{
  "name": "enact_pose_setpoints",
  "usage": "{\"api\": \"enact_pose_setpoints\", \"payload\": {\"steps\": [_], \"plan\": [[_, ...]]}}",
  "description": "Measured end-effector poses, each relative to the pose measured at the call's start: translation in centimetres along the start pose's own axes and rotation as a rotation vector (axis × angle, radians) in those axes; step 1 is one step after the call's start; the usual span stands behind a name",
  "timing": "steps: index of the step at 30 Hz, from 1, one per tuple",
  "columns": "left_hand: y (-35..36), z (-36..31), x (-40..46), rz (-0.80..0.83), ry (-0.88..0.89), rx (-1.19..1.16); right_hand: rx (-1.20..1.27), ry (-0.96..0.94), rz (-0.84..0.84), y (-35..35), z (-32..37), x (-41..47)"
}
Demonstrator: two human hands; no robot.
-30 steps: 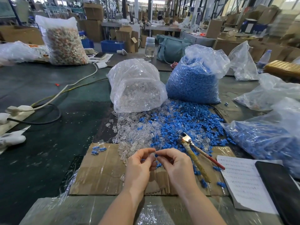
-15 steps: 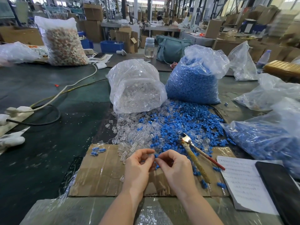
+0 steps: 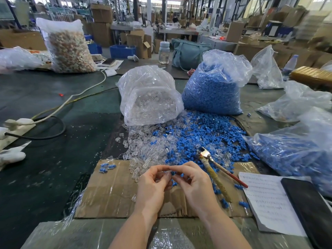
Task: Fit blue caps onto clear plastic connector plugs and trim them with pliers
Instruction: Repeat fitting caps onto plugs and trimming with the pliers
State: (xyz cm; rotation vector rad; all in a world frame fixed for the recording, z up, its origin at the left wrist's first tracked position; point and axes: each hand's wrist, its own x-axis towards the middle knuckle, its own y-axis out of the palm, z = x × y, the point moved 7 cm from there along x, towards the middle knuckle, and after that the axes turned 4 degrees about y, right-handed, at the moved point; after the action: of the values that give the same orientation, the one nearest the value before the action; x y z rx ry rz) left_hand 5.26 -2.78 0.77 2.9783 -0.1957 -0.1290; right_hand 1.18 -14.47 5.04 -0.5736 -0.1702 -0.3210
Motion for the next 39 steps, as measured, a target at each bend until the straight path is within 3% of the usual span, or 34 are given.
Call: {"api": "enact_pose_setpoints", "payload": {"steps": [16, 20, 23, 26, 28, 31, 34, 39], "plan": [[0.2, -0.4, -0.1, 0.017, 0.013, 0.027, -0.007, 0.012, -0.021, 0.1, -0.2, 0.0], [0.2, -0.4, 0.2, 0.000, 0.002, 0.028, -0.105, 0.019, -0.068, -0.6, -0.6, 0.1], [0.0, -0.4, 0.6, -0.010, 0.000, 0.038, -0.227, 0.135, -0.200, -2.6, -1.8, 0.3], [-0.1, -0.4, 0.9, -0.006, -0.010, 0.027, -0.476, 0.368, -0.306, -5.3, -3.8, 0.3], [-0.1, -0.4, 1.0, -0.001, -0.022, 0.023, -0.676, 0.544, -0.203, -6.1, -5.7, 0.4], [0.2, -0.5, 1.1, 0.008, -0.034, 0.020, -0.788, 0.702, 0.016, -6.2, -8.3, 0.5], [0.3, -0.6, 1.2, 0.020, -0.051, 0.022, -0.864, 0.710, 0.106, -6.2, -9.3, 0.5], [0.3, -0.8, 1.8, 0.019, -0.071, 0.033, -0.935, 0.649, 0.082, -6.4, -9.1, 0.8]]}}
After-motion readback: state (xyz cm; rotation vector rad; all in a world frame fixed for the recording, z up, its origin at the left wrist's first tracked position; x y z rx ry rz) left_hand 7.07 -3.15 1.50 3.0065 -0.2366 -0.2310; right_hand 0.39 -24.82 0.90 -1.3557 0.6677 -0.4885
